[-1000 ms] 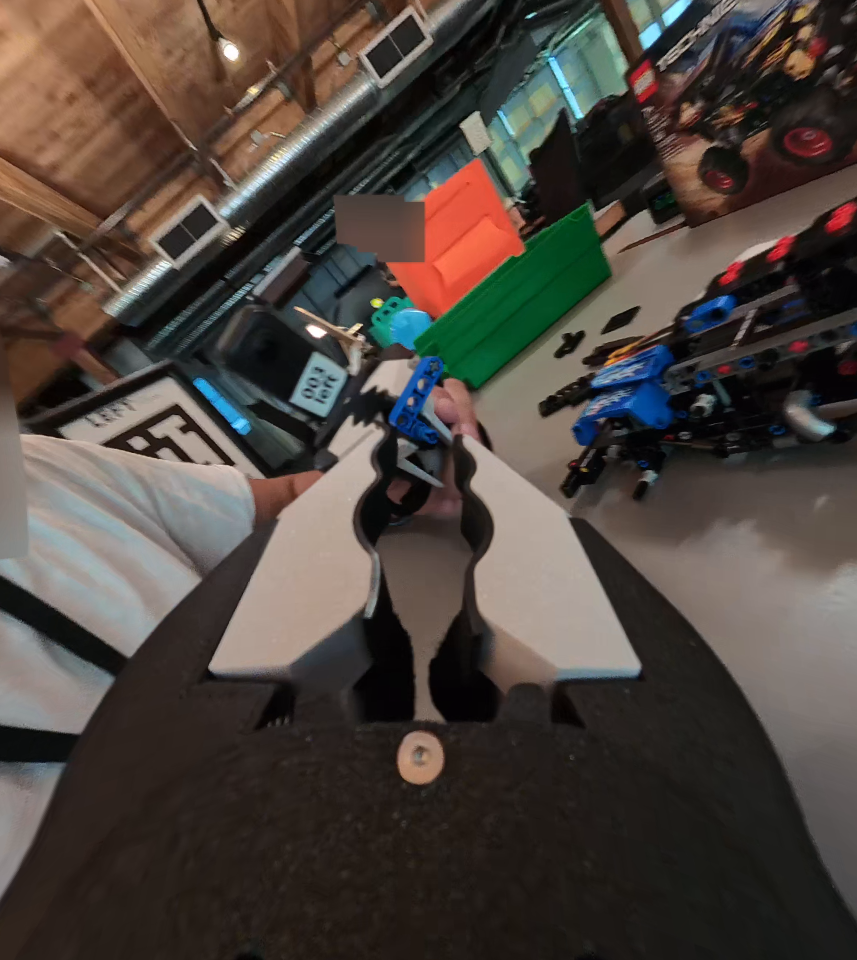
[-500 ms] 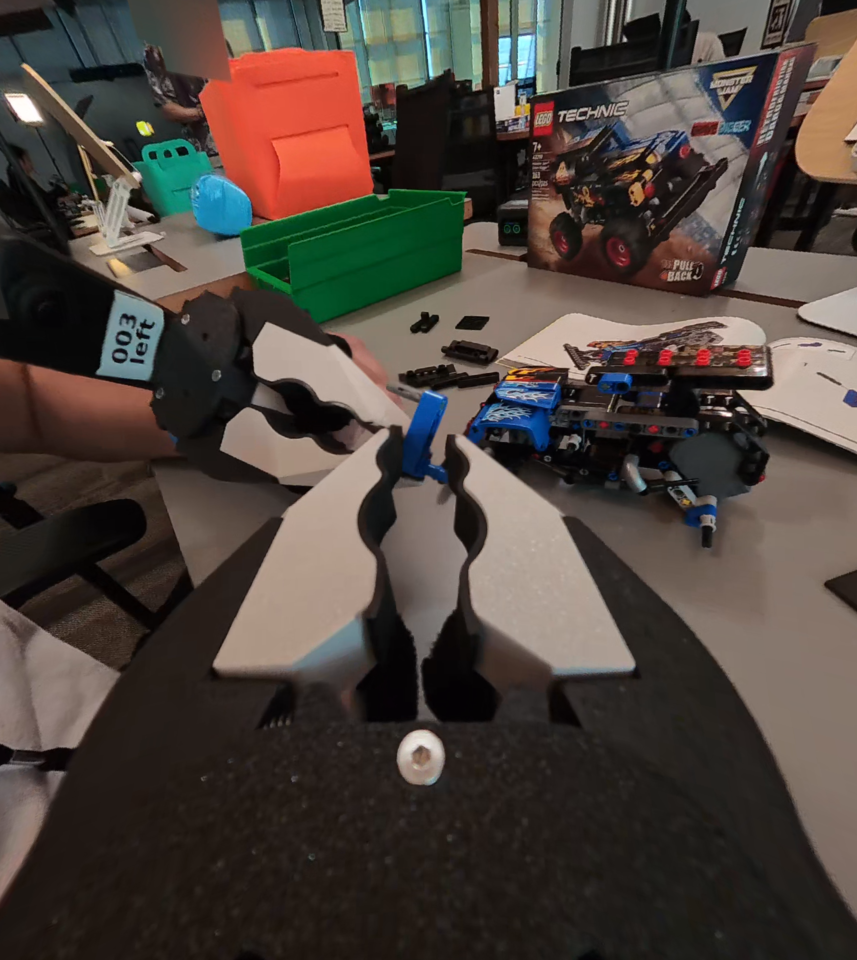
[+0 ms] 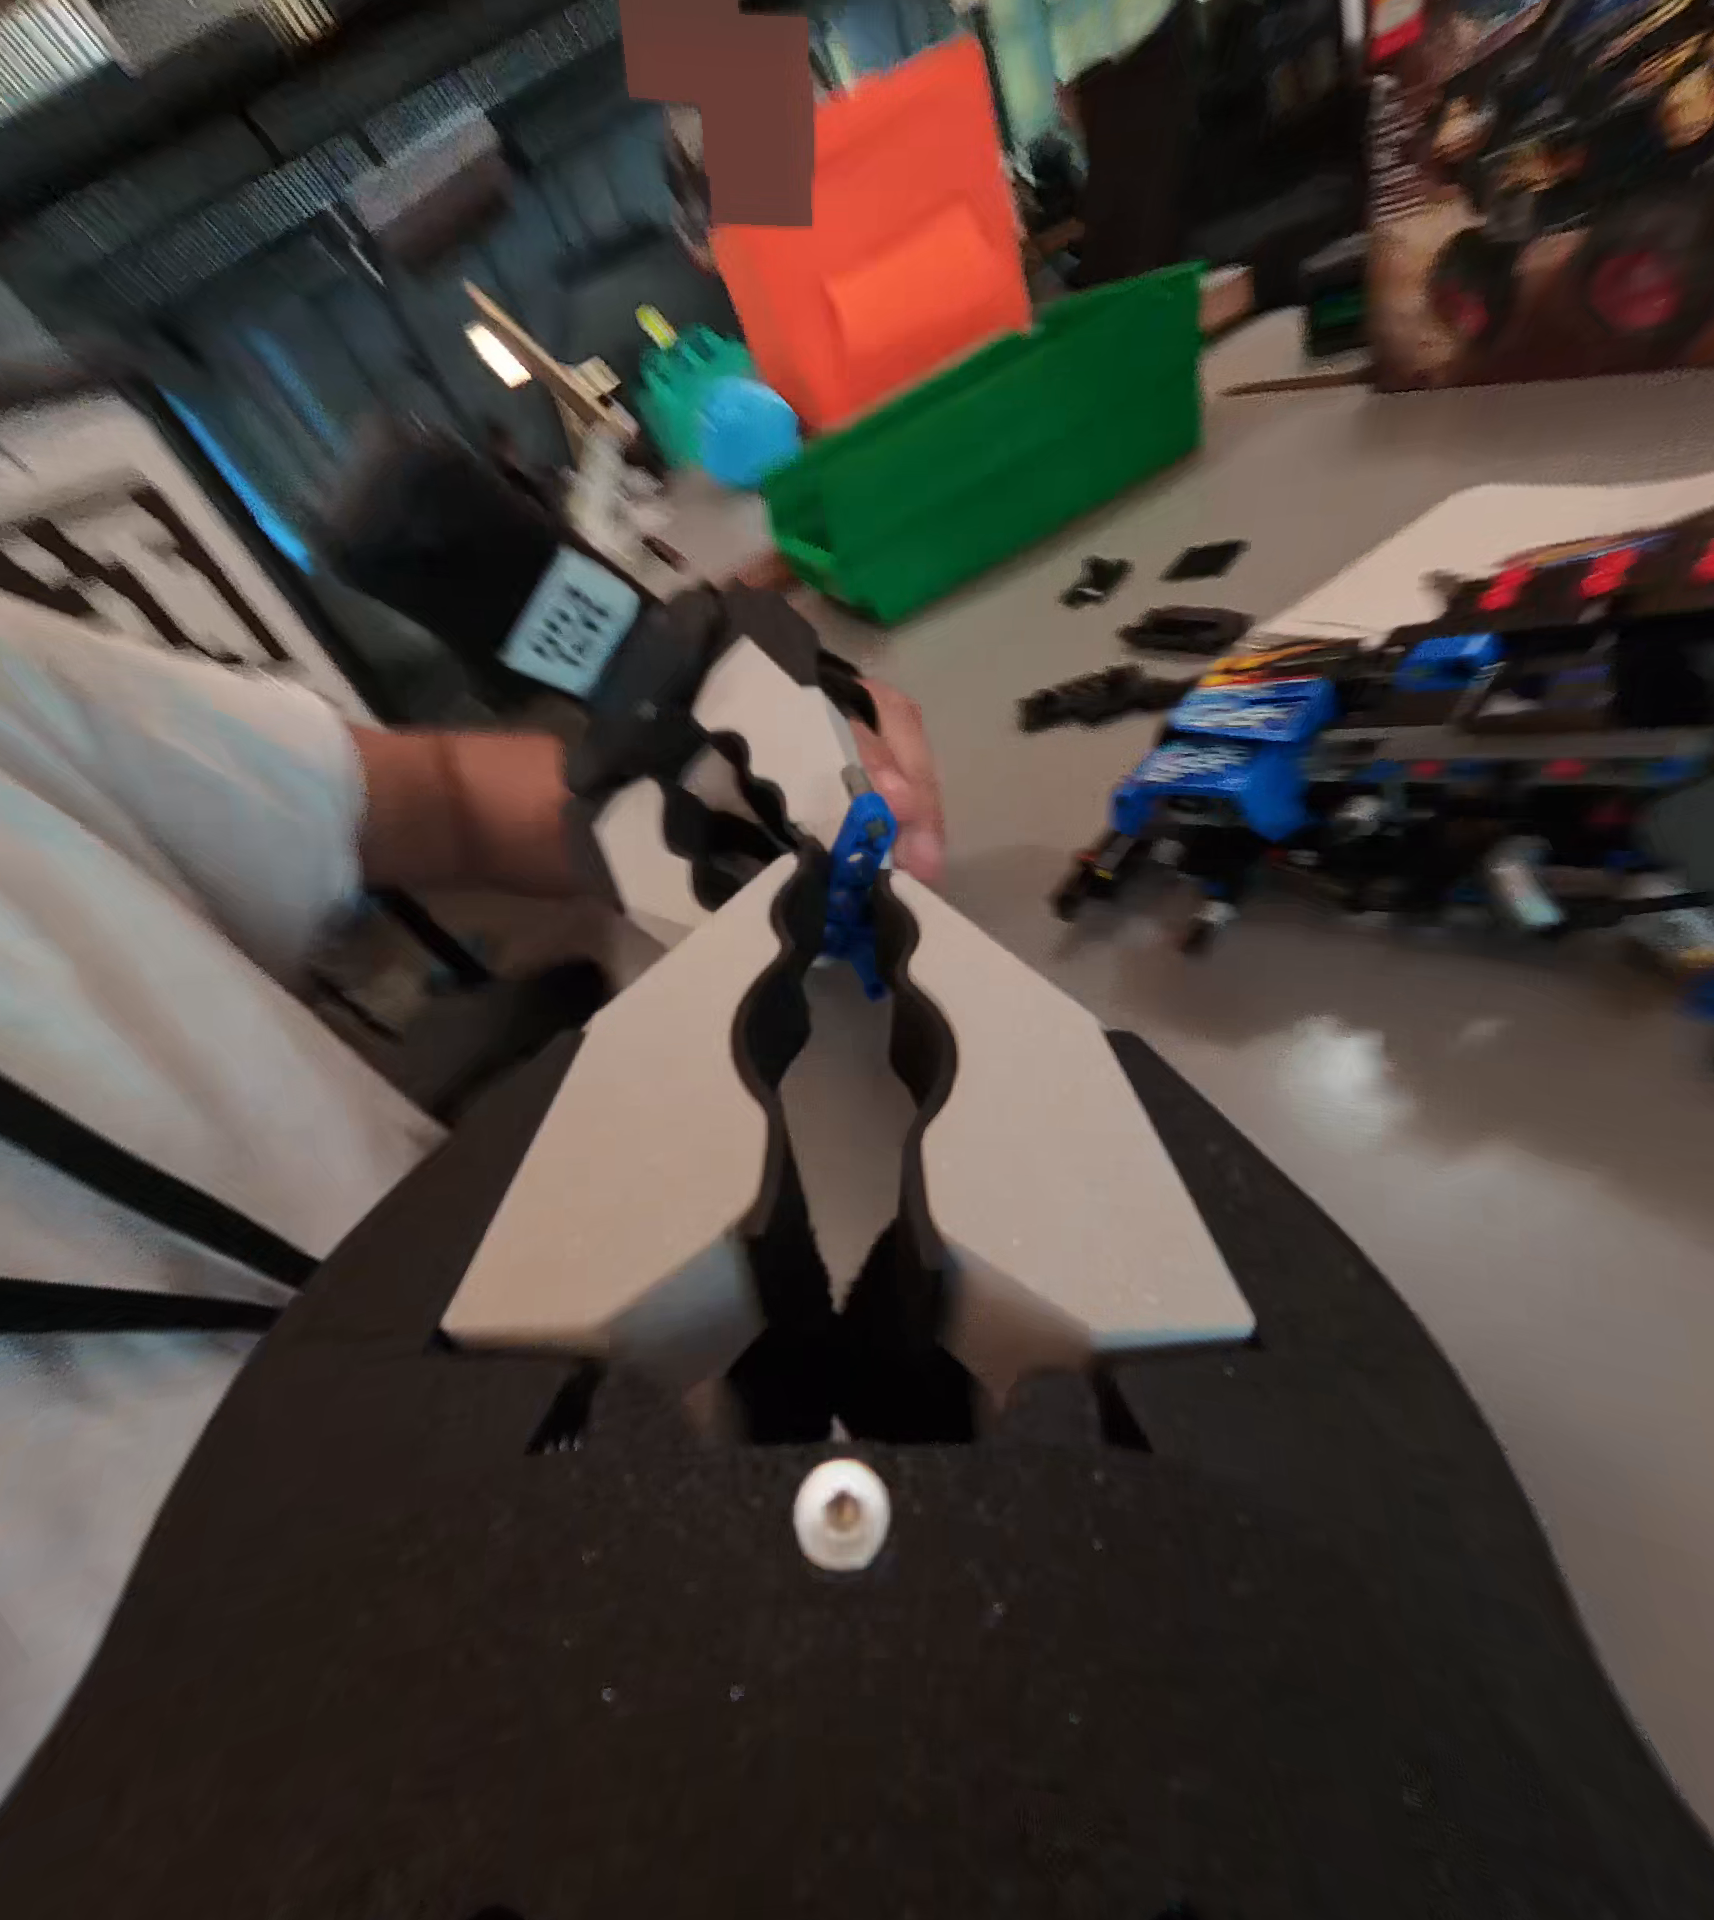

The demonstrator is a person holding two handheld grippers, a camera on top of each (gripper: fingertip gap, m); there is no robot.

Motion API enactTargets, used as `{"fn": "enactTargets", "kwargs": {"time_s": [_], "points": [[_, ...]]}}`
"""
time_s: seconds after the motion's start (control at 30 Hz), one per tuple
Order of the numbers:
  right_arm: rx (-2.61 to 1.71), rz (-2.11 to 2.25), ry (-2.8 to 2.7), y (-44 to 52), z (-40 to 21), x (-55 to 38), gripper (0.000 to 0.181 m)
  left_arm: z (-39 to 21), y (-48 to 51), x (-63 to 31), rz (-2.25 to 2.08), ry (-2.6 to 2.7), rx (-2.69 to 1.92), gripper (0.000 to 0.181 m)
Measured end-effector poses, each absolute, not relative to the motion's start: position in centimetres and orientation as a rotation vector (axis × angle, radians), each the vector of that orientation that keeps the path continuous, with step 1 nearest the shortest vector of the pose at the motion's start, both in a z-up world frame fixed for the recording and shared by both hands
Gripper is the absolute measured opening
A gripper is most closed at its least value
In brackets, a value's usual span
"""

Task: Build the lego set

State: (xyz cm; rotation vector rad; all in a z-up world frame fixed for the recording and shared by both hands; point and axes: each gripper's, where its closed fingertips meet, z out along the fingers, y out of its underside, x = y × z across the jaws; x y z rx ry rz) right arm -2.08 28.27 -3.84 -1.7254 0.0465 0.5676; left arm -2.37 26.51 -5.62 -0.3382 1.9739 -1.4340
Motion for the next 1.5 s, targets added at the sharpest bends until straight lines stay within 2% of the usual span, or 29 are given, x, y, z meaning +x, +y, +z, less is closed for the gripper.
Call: {"fn": "enactTargets", "kwargs": {"time_s": [0.03, 0.1, 0.23, 0.7, 0.97, 1.1, 1.2, 1.33, 1.5], "points": [[-1.823, 0.376, -0.003, 28.1, -4.7, -1.2, 0.007, -6.2, 26.7, -2.0, -1.397, 1.996, -0.366, 0.018], [-2.023, 0.049, -0.138, 27.1, -6.8, 0.3, 0.007, -7.0, 27.2, -1.6, -1.371, 2.028, -0.406, 0.017], [-2.412, -0.160, -0.224, 23.6, -11.4, 1.8, 0.007, -7.2, 27.6, -1.1, -1.418, 2.058, -0.490, 0.015], [-2.552, -0.295, -0.242, 22.6, -13.8, 2.5, 0.007, -7.7, 28.3, -0.2, -1.403, 2.078, -0.612, 0.015], [-2.508, -0.250, -0.198, 23.2, -14.1, 2.6, 0.007, -8.2, 28.5, -0.1, -1.424, 2.128, -0.690, 0.019], [-2.460, -0.164, -0.162, 23.5, -14.0, 2.5, 0.017, -8.2, 28.3, -0.7, -1.487, 2.189, -0.753, 0.022], [-2.392, -0.089, -0.147, 23.5, -12.9, 2.4, 0.025, -6.3, 27.9, -1.3, -1.634, 2.242, -0.807, 0.024], [-2.199, -0.061, -0.049, 23.3, -9.0, 4.8, 0.026, -1.4, 29.9, 0.0, -1.796, 2.228, -1.036, 0.025], [-1.928, -0.079, 0.141, 22.4, -5.6, 9.4, 0.027, 1.8, 34.8, 7.2, -1.310, 2.253, -1.124, 0.024]]}}
